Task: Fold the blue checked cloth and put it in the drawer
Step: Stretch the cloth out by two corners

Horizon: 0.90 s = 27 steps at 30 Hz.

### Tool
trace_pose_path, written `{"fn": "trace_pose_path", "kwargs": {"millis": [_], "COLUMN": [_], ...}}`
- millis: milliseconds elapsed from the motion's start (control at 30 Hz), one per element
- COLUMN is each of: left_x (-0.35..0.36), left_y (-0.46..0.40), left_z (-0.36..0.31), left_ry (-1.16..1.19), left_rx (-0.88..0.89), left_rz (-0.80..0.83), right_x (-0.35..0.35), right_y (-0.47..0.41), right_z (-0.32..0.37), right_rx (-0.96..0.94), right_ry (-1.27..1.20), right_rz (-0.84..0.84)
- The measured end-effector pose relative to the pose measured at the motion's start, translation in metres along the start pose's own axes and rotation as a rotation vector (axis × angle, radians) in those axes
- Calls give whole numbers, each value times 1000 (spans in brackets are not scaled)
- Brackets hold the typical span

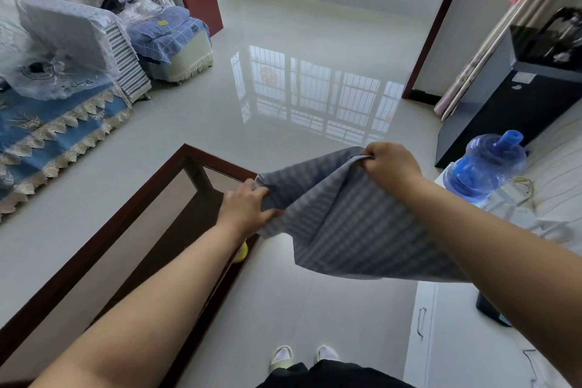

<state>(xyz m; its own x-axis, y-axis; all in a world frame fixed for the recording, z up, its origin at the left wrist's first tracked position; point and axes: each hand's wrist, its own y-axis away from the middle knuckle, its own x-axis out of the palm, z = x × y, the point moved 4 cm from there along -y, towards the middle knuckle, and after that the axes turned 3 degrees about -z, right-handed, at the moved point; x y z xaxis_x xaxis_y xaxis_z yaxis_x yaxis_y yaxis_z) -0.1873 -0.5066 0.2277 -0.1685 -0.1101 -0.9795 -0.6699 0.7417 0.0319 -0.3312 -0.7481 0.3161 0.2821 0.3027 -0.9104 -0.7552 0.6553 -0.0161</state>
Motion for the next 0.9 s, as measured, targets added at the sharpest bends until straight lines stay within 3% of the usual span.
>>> {"fn": "trace_pose_path", "kwargs": {"millis": [200, 300, 467, 633, 800, 900], "left_x": [42, 50, 53, 56, 17, -27], "left_y": [11, 12, 13, 7, -11, -29], "left_z": [-51, -68, -91, -86, -53, -34], "left_ry": [501, 597, 387, 389, 345, 231], "left_rx": [-177, -210, -297, -341, -189, -10], "left_rz": [163, 222, 139, 40, -58, -65], "right_x": [-6, -12, -19, -29, -28, -10], "right_y": [-10, -14, -17, -17, -9, 4], "right_z": [16, 19, 17, 1, -45, -69], "right_rx": [22, 21, 54, 91, 103, 86], "right_ry": [42, 83, 62, 39, 72, 151], "right_rz": [1, -22, -52, -84, -131, -82]}}
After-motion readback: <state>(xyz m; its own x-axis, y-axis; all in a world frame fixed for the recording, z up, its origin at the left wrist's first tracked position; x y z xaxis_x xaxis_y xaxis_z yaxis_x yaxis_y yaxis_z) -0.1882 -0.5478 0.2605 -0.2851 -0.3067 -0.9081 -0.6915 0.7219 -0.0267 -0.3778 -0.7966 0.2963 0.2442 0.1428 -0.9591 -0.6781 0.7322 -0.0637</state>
